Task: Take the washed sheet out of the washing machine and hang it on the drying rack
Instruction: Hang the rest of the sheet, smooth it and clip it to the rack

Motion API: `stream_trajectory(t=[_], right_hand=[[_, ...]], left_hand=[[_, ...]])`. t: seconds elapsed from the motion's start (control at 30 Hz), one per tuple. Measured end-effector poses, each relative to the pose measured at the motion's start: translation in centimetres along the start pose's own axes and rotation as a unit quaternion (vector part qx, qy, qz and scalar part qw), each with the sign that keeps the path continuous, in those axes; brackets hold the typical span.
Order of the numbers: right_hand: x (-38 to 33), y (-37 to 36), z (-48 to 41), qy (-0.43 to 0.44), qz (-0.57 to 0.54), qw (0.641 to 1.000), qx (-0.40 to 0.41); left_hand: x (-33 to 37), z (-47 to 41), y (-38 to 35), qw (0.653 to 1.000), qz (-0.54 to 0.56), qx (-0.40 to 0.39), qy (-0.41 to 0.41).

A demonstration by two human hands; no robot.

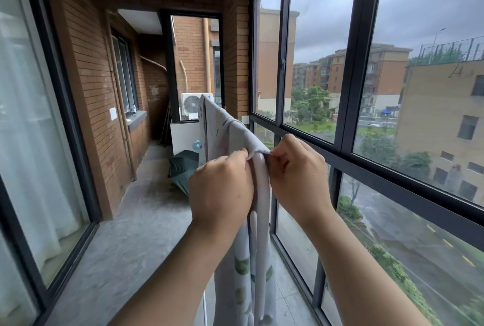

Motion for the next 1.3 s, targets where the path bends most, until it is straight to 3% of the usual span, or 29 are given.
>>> stream_trajectory(t=[0.3, 0.43, 0.57, 0.8, 0.9, 1.03, 1.3], right_hand=[[-0.1, -1.3, -0.2, -0.009, 0.048, 0.992, -0.115], [-0.1, -0.9, 0.0, -0.035, 0.068, 0.993, -0.085], [-0.3, -0.5, 0.3, -0.061, 0.005, 0.996, -0.07], [-1.5, -0.9, -0.1, -0.131, -0.099, 0.98, -0.116], [-2.0, -1.3, -1.0, -0.136, -0.066, 0.983, -0.104], [-3.1, -1.7, -2.8, -0.132, 0.036, 0.983, -0.121], [-6.9, -7.2, -8.2, -0.163, 0.277, 0.905, -0.278]], left_hand=[[0.7, 0.2, -0.2, 0.999, 0.051, 0.006, -0.005], [0.7, 0.7, 0.0, 0.997, 0.065, 0.029, -0.012], [1.1, 1.1, 0.2, 0.997, 0.064, 0.032, -0.01], [-0.4, 1.1, -0.4, 0.985, 0.17, 0.01, -0.001], [-1.8, 1.0, -0.8, 0.951, 0.303, -0.026, 0.062], [-5.1, -0.1, -4.1, 0.844, 0.492, -0.115, 0.182], [-12.8, -5.3, -8.4, 0.789, 0.522, -0.193, 0.261]])
Point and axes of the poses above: each hand's wrist, its own z-axis away from the middle knuckle, its own y-axis out of the back of the hand, x = y × z, the point moved 6 cm from there along -z, towards the middle knuckle, and after that the axes turned 1 degree about z, right-handed, at the moved point
